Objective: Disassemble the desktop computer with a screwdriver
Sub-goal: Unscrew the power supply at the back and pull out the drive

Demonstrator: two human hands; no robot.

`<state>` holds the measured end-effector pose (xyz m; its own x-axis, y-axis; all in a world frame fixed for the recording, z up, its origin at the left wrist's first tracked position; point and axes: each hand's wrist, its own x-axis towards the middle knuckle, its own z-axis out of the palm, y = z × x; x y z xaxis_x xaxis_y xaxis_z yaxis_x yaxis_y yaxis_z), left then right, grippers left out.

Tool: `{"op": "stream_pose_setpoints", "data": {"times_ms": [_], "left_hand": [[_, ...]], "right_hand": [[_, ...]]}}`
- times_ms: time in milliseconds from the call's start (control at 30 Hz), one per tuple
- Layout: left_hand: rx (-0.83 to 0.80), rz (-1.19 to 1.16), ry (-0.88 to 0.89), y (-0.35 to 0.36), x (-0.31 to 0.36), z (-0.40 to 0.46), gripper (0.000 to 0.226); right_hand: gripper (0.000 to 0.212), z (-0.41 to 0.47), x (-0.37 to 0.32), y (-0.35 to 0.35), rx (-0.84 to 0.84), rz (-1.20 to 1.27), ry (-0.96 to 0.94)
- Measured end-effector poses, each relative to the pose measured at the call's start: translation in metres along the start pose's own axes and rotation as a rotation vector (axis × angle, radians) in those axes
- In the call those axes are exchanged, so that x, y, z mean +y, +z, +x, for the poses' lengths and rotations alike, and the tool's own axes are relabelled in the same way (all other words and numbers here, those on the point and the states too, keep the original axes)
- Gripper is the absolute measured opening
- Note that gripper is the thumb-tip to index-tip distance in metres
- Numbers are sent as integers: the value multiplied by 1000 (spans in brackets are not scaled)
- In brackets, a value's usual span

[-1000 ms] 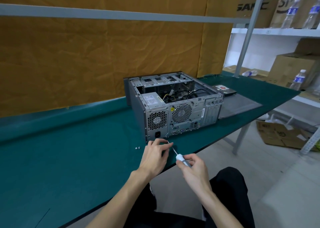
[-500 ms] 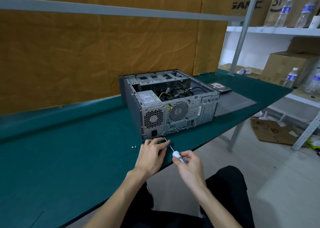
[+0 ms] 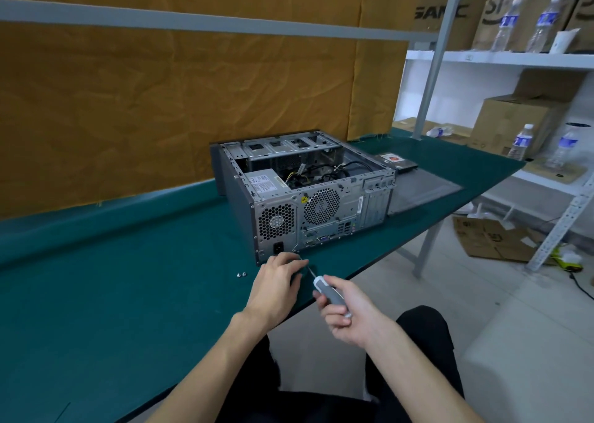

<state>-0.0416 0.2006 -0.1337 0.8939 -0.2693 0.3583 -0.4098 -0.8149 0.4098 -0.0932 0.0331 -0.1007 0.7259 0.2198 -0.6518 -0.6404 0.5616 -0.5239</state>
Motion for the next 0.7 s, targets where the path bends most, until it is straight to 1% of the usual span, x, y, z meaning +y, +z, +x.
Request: {"op": "stream_pose_setpoints", "data": {"times_ms": [67, 100, 133, 200, 233, 267, 300, 333, 367, 400, 467, 500, 533, 567, 600, 633, 700], "left_hand": [[-31, -4, 44, -3, -3, 5, 36], [-47, -2, 78, -5, -4, 8, 37], [-71, -4, 123, -6, -5, 10, 38], [-135, -38, 200, -7, -3, 12, 39], [-163, -56, 226, -7, -2, 14, 40], [-186, -64, 248, -7, -1, 16, 39], [-198, -62, 268, -7, -2, 17, 38], [-197, -51, 288, -7, -3, 19, 37], [-190, -39, 308, -7, -5, 20, 34], [-185, -30, 328, -8, -7, 21, 33], [-165, -34, 348, -9, -10, 22, 31], [-147, -47, 346, -8, -11, 21, 31], [-132, -58, 341, -7, -11, 20, 30], [-124, -64, 336, -6, -10, 20, 30], [-124, -64, 330, -4, -9, 20, 31], [-125, -61, 327, -3, -8, 20, 32], [-139, -56, 332, -3, -7, 20, 35]], "right_hand": [[39, 2, 1, -1, 58, -199, -75], [41, 2, 2, 0, 133, -362, -162], [41, 3, 4, 1, 238, -591, -300], [40, 2, 9, 3, 496, -1160, -629], [41, 2, 12, 4, 588, -1354, -739], [40, 3, 13, 6, 631, -1433, -783], [40, 3, 13, 7, 644, -1440, -762], [40, 3, 12, 8, 618, -1405, -698], [40, 2, 10, 9, 543, -1299, -609], [40, -1, 7, 8, 430, -1094, -493], [42, -7, 1, 4, 160, -562, -168], [44, -12, 1, 2, 40, -338, -40], [45, -14, 1, -2, -37, -194, 24], [45, -15, 1, -5, -67, -139, 32], [45, -15, 1, -6, -19, -237, -32], [43, -11, 3, -7, 105, -516, -181], [33, -11, 11, -1, 457, -1243, -551]]}}
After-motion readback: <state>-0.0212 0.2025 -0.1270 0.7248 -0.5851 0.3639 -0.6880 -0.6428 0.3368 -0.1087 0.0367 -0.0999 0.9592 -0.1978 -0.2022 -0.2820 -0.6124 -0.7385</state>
